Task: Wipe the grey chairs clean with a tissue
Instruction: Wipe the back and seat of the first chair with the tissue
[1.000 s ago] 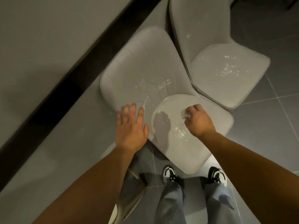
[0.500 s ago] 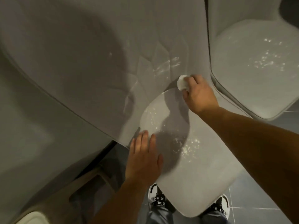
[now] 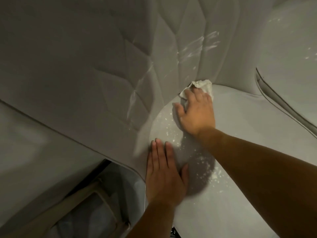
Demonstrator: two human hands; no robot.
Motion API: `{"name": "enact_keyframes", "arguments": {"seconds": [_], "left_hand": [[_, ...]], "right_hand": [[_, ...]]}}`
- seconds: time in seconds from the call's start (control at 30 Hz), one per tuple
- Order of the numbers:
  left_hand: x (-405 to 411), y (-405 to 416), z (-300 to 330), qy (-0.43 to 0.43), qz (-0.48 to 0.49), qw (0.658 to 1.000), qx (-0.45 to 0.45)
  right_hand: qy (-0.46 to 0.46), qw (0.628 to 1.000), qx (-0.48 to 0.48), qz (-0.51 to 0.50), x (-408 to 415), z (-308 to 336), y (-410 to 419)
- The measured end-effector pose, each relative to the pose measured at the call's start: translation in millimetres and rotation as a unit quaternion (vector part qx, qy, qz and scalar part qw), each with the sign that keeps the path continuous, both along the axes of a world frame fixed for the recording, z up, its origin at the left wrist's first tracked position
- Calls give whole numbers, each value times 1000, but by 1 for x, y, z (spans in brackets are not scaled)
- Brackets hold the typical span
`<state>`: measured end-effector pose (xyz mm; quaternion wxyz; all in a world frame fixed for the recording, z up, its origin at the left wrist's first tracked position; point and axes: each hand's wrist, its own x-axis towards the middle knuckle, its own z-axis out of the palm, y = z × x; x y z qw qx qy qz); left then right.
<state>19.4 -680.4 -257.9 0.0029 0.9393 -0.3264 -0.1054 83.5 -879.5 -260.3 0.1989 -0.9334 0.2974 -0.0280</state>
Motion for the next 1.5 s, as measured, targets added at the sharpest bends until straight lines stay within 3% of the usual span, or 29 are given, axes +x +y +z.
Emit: {"name": "enact_keyframes", "arguments": {"seconds": [0.17, 0.27, 0.33, 0.5, 0.7, 0.93, 1.0, 1.07, 1.23, 1.3, 1.43, 1.5], "left_hand": [[-4, -4, 5, 22, 46, 999, 4], [-5, -7, 8, 21, 66, 997, 24], [-6, -8, 10, 20, 79, 996, 34], [-9, -8, 8, 7, 97, 995, 30], [-8, -7, -1, -13, 91, 996, 12], [-12, -3, -8, -26, 71, 997, -1], [-13, 0, -10, -28, 53, 998, -10], [-12, 3, -10, -30, 42, 999, -15], [-18, 5, 8, -5, 68, 997, -48], [-23, 15, 25, -14, 61, 994, -85], [-18, 51, 67, -87, -50, 979, -178], [6, 61, 93, -141, -15, 971, -194]], "right_hand": [[-41, 976, 55, 209, -10, 10, 11], [-49, 911, 57, 404, -6, 19, 18], [-22, 881, 39, 472, -4, 20, 23], [107, 889, -65, 440, -12, 10, -2], [143, 946, -161, 244, -20, 14, -59], [146, 987, -52, 54, -24, 0, -28], [122, 989, -37, 75, -18, -1, -19], [94, 980, -35, 174, -20, -2, -4], [82, 918, -30, 386, -56, -5, 38], [75, 905, -29, 419, -75, -4, 38], [37, 899, -30, 435, -124, 7, 29], [15, 905, -38, 422, -153, 12, 16]]}}
